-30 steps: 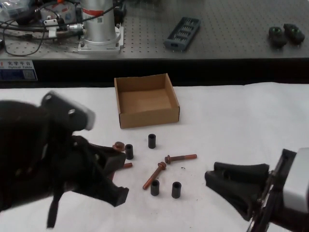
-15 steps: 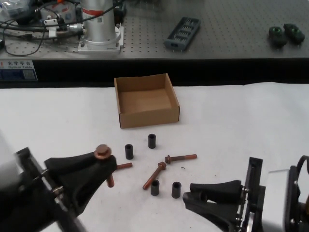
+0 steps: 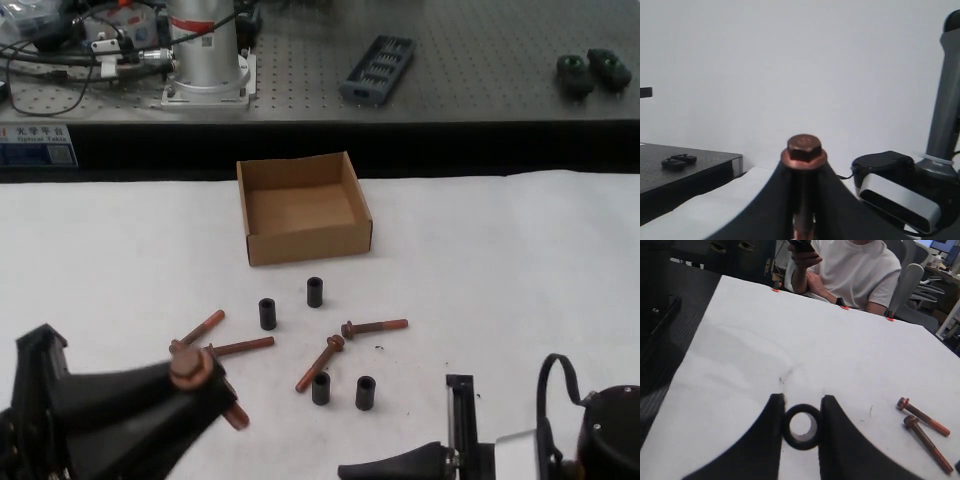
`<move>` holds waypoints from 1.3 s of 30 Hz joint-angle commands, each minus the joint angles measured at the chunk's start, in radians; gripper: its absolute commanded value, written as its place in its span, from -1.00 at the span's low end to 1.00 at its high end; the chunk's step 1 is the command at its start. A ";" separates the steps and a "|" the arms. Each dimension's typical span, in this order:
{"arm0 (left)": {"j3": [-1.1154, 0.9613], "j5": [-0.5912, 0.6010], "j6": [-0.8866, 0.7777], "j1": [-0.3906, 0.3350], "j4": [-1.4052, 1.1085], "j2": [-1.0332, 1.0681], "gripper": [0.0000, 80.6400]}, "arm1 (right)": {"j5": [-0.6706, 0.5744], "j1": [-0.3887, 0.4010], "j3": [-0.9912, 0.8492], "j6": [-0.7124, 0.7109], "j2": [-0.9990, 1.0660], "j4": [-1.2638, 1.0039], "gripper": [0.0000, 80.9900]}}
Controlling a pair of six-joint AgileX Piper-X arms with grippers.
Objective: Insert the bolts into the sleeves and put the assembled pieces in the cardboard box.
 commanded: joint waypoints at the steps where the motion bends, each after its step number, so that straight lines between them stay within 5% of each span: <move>1: -0.010 0.067 0.065 -0.048 -0.018 -0.012 -0.98 | -0.022 0.005 -0.012 -0.012 0.004 -0.008 -0.86; 15: -0.010 0.064 0.142 -0.110 0.085 -0.012 -0.98 | -0.007 0.004 -0.071 0.075 0.004 0.108 -0.86; 25: -0.010 -0.048 0.187 -0.110 0.128 -0.012 -0.98 | 0.081 -0.051 -0.097 0.452 -0.042 0.224 -0.86; 33: -0.010 -0.232 0.187 -0.110 0.144 -0.012 -0.98 | 0.505 -0.049 -0.365 0.298 -0.263 1.226 -0.86; 39: -0.010 -0.232 0.187 -0.110 0.144 -0.012 -0.98 | 0.495 -0.078 -0.561 0.319 -0.251 1.588 -0.86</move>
